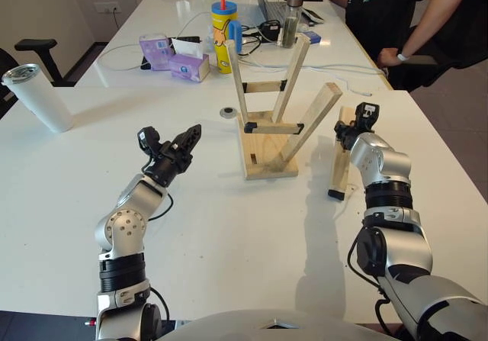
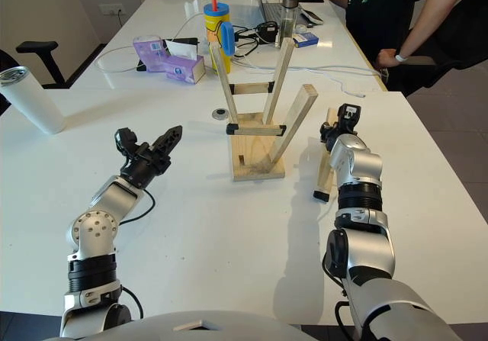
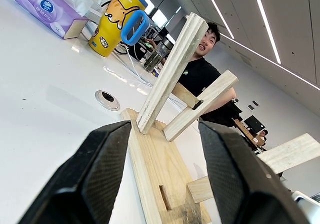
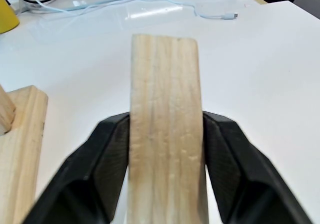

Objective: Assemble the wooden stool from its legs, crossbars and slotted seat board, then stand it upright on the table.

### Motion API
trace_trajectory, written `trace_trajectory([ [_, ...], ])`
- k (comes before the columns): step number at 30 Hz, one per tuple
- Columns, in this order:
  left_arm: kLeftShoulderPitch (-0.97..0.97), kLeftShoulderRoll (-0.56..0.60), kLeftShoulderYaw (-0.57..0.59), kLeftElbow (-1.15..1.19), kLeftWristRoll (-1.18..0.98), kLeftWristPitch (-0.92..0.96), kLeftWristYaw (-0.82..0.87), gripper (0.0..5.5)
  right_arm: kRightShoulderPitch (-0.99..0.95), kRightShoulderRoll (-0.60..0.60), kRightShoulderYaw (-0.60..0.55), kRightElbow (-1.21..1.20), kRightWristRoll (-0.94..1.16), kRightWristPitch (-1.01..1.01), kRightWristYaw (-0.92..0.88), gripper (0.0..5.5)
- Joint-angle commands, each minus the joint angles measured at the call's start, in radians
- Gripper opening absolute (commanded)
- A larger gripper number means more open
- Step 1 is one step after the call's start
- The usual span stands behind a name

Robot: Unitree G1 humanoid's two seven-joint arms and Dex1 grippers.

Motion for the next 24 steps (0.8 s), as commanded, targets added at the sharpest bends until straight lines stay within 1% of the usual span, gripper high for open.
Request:
trace_trajectory([
  [1,-0.024,0.011,0.002,0.013,0.005,0.008,-0.004,2.5,-0.046,-0.012,0.011,-0.024,-0.014,-0.049,0.007,2.11],
  [7,-0.038,0.01,0.003,0.019,0.006,0.002,-0.007,2.5,-0.075,-0.016,0.031,-0.048,-0.032,-0.112,0.022,2.11],
  [11,-0.057,0.017,0.007,0.015,0.001,0.006,-0.007,2.5,-0.101,-0.016,0.025,-0.078,-0.034,-0.167,0.025,2.11],
  [19,-0.14,0.036,0.026,-0.046,-0.052,0.036,0.01,2.5,-0.193,-0.031,0.045,-0.194,-0.04,-0.369,0.082,2.11],
  [24,-0.185,0.043,0.031,-0.096,-0.095,0.054,0.027,2.5,-0.252,-0.034,0.068,-0.255,-0.035,-0.437,0.137,2.11],
])
